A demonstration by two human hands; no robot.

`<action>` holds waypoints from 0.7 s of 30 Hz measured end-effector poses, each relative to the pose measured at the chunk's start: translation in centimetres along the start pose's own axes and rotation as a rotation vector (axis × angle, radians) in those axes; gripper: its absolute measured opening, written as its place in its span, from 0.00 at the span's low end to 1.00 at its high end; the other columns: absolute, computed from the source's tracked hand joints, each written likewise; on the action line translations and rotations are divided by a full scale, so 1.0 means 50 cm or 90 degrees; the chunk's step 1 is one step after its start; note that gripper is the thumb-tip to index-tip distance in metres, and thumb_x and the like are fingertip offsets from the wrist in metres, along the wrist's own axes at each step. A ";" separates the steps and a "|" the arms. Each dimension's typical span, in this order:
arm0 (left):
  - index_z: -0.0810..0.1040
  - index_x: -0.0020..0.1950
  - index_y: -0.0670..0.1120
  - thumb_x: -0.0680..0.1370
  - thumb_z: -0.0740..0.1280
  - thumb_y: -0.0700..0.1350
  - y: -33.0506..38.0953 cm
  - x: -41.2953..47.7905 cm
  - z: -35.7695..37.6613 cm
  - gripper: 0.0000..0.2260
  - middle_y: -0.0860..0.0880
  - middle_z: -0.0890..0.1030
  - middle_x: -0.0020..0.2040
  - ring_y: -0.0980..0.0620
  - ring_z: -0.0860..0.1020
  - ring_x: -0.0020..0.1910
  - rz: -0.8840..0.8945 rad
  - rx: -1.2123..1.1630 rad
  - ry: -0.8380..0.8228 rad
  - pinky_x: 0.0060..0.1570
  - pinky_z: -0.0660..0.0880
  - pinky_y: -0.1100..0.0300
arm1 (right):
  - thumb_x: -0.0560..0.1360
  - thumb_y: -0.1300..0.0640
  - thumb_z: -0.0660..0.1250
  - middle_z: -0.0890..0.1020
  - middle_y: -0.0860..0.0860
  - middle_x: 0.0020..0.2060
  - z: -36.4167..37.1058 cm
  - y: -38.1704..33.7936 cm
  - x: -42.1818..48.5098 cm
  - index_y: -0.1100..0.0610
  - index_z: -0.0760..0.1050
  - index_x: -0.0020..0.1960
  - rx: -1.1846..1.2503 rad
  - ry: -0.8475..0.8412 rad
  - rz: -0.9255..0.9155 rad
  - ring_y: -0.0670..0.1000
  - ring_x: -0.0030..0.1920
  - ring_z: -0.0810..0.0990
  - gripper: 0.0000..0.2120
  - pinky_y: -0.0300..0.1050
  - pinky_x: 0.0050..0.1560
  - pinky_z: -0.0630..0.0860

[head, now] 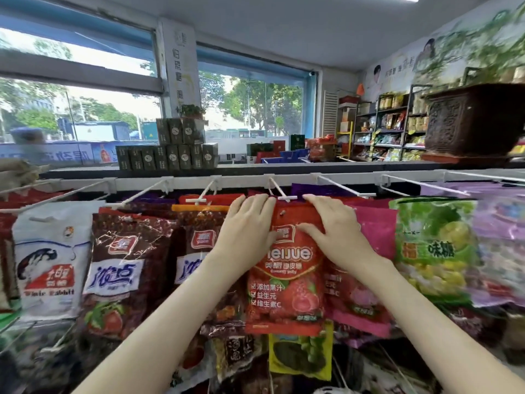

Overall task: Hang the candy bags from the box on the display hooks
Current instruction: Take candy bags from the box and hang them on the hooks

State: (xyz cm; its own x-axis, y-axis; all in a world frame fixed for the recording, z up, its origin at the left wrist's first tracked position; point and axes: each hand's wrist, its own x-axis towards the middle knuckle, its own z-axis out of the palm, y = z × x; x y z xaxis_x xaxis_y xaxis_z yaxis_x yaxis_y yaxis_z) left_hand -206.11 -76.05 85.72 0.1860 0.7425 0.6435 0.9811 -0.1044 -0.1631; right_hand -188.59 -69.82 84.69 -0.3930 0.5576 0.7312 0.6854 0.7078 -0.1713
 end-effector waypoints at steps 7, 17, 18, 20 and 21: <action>0.60 0.73 0.46 0.76 0.62 0.61 0.001 0.041 0.005 0.31 0.48 0.65 0.71 0.47 0.64 0.70 -0.098 0.055 -0.124 0.74 0.49 0.42 | 0.76 0.49 0.64 0.70 0.48 0.67 0.017 0.033 0.045 0.51 0.65 0.71 0.006 -0.093 -0.005 0.50 0.68 0.64 0.25 0.45 0.66 0.55; 0.63 0.71 0.51 0.74 0.64 0.64 -0.003 0.058 0.011 0.30 0.51 0.67 0.68 0.49 0.61 0.70 -0.130 0.065 -0.085 0.70 0.51 0.49 | 0.79 0.45 0.57 0.73 0.45 0.63 0.030 0.039 0.076 0.47 0.70 0.66 0.041 -0.094 0.023 0.47 0.66 0.65 0.17 0.45 0.61 0.52; 0.63 0.71 0.52 0.73 0.64 0.64 -0.007 0.059 0.009 0.31 0.51 0.67 0.68 0.50 0.61 0.70 -0.132 0.046 -0.097 0.71 0.50 0.49 | 0.80 0.46 0.56 0.74 0.45 0.62 0.027 0.037 0.080 0.48 0.72 0.64 0.076 -0.090 0.031 0.48 0.65 0.67 0.16 0.46 0.62 0.54; 0.63 0.72 0.52 0.72 0.66 0.65 -0.015 0.066 0.002 0.33 0.52 0.66 0.70 0.50 0.60 0.71 -0.137 0.008 -0.118 0.71 0.50 0.47 | 0.81 0.49 0.54 0.78 0.49 0.58 0.019 0.031 0.097 0.51 0.75 0.60 0.145 -0.082 0.043 0.52 0.62 0.71 0.15 0.49 0.63 0.60; 0.62 0.72 0.52 0.71 0.66 0.66 -0.020 0.068 -0.001 0.35 0.52 0.65 0.71 0.50 0.60 0.72 -0.138 -0.007 -0.128 0.72 0.50 0.46 | 0.81 0.52 0.54 0.80 0.51 0.56 0.016 0.027 0.108 0.53 0.77 0.58 0.170 -0.079 0.050 0.54 0.60 0.74 0.14 0.51 0.63 0.64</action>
State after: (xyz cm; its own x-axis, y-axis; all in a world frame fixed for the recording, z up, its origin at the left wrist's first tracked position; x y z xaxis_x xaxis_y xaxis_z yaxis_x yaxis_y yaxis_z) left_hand -206.46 -73.44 88.09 -0.0417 0.8642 0.5014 0.9975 0.0650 -0.0291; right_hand -190.30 -65.49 87.89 -0.4281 0.6528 0.6250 0.5377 0.7398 -0.4044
